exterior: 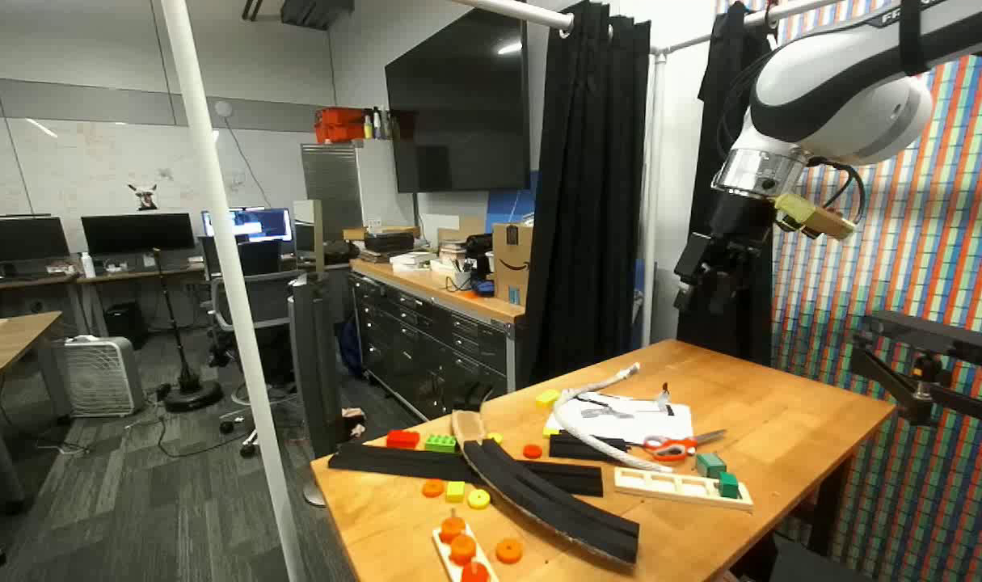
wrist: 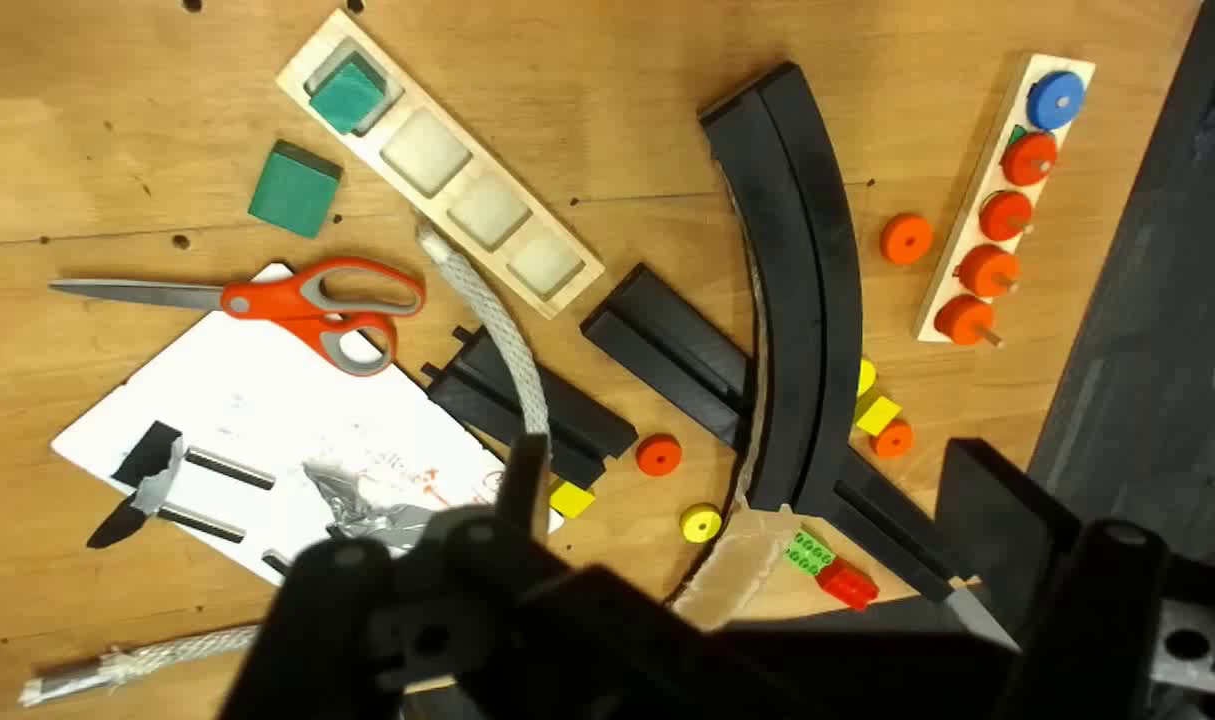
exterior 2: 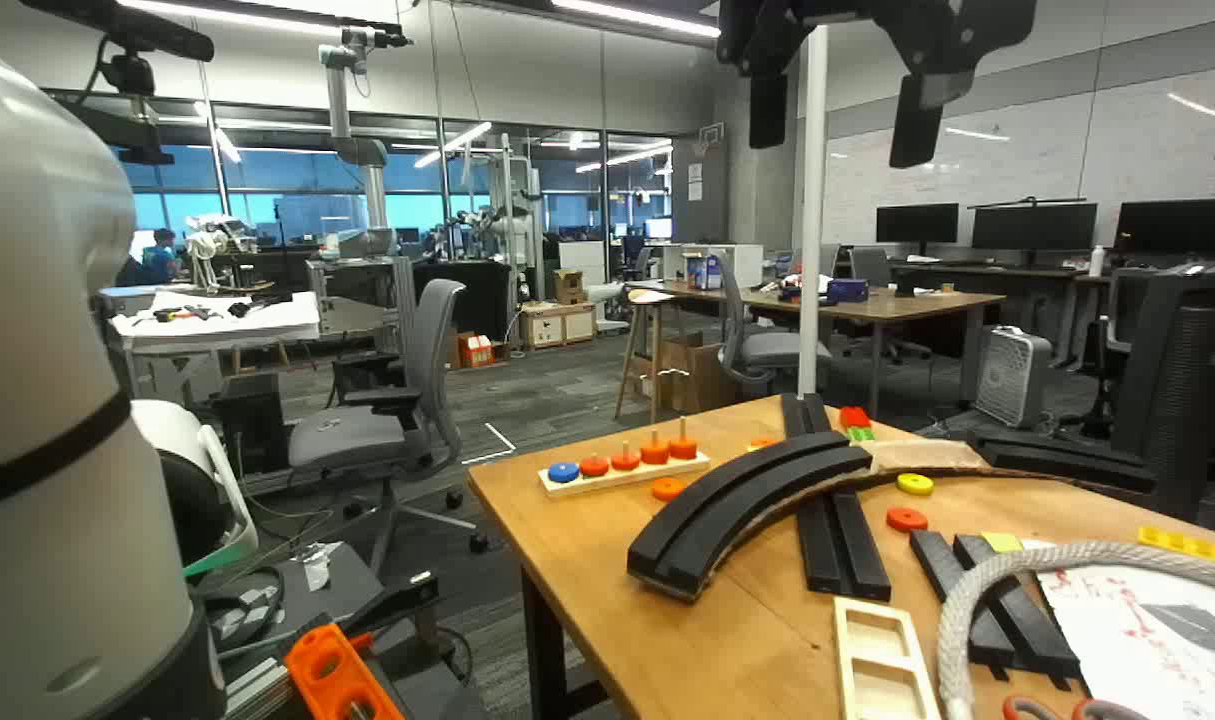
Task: Remove the last ring to the right of the wooden platform
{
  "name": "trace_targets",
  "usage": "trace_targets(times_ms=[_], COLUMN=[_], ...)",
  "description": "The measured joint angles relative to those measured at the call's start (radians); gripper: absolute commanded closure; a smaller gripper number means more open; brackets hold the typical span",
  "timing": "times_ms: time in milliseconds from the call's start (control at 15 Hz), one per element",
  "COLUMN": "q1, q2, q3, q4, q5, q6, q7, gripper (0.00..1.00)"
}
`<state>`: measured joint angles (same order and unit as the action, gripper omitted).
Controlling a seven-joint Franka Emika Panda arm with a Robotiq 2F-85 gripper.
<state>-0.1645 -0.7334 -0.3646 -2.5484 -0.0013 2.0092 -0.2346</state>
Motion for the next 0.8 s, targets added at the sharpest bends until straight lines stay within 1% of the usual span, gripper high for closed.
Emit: trace_targets(times_ms=[400, 533, 667, 800], q1=[-0.001, -0.003, -0.003, 0.001], q2=[-0.005, -0.001, 0.005, 0.015], q3=[0.0, 0.01, 0.041, 0.097], q4=[0.008, 0.0, -0.007, -0.014], q5=[0.0, 0.0, 0.001, 0.004], q6=[0.0, 0.0, 0.0, -0.002], q7=[0.0, 0.005, 0.025, 0.068], gripper=[0.0, 0.0, 0.0, 0.0])
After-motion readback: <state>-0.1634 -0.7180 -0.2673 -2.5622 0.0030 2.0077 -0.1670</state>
